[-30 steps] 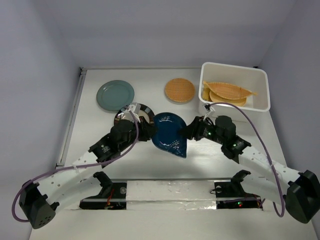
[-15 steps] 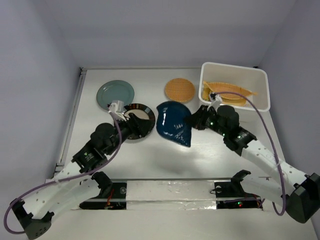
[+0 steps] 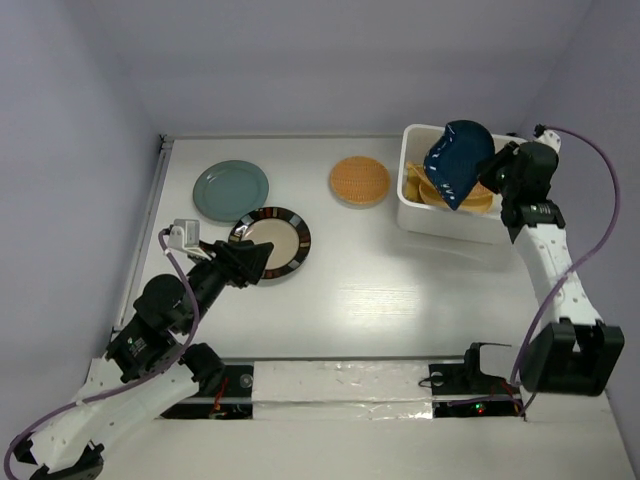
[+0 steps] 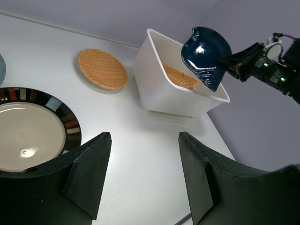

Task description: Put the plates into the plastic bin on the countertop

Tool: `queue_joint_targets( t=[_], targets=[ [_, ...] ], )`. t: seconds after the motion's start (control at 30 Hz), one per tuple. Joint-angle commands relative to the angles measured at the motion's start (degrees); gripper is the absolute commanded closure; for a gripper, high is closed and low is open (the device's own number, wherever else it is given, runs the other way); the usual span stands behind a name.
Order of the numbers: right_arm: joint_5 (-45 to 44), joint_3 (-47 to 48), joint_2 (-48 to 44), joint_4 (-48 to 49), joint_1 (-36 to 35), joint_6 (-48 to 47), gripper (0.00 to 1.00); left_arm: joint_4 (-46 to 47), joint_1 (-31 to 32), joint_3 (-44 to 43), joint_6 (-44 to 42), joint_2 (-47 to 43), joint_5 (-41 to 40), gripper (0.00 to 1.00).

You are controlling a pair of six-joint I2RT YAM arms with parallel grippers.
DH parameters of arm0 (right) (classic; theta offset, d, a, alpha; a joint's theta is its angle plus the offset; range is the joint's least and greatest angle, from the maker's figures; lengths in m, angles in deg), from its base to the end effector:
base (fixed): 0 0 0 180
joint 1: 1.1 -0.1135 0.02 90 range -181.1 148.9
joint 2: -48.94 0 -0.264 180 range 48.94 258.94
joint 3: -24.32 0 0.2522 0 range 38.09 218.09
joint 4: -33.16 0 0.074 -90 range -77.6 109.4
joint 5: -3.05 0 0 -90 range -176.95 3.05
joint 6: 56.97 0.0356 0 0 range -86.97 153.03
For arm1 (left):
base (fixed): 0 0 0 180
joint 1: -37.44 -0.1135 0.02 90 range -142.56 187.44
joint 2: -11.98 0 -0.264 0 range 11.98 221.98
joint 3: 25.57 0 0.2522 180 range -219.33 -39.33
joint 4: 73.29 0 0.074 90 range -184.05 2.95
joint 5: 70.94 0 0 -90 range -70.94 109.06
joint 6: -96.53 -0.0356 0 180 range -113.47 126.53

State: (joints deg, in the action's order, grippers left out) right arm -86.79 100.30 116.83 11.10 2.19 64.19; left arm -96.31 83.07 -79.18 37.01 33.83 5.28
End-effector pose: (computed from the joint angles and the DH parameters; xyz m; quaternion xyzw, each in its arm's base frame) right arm 0.2762 -0.0158 0.3671 0.2325 0.7528 0.1494 0.5975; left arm 0.0737 -0.0632 0.3610 -0.0050 0.6528 -0.4029 0.6414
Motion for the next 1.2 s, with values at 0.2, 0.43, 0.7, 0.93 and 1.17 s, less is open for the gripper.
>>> queue_joint_targets(
  t=[0.2,0.43,0.7,0.93,1.17],
  targets=[
    [6.17,19.52,17.25,-2.87,4.53,-17.62,1.0,0.73,-0.27,0.75,-1.47,-1.89,2.09,0.43],
    [11.61,26.46,28.49,-7.08,6.03,-20.17,1.0,0.47,-0.27,1.27,-1.04,-2.07,3.23,0.43],
    [12.76,24.89,34.67,-6.91,6.03,-19.64,1.0,-0.5,-0.27,1.27,-0.25,-1.19,1.39,0.43],
    [8.46,21.9,33.53,-5.77,6.03,-15.52,0.68,-3.93,-0.27,1.97,4.84,2.76,-4.76,0.47],
    [1.51,15.84,26.34,-3.04,6.03,-11.04,0.29,-2.7,-0.27,8.03,10.29,5.75,-6.43,0.49]
  ],
)
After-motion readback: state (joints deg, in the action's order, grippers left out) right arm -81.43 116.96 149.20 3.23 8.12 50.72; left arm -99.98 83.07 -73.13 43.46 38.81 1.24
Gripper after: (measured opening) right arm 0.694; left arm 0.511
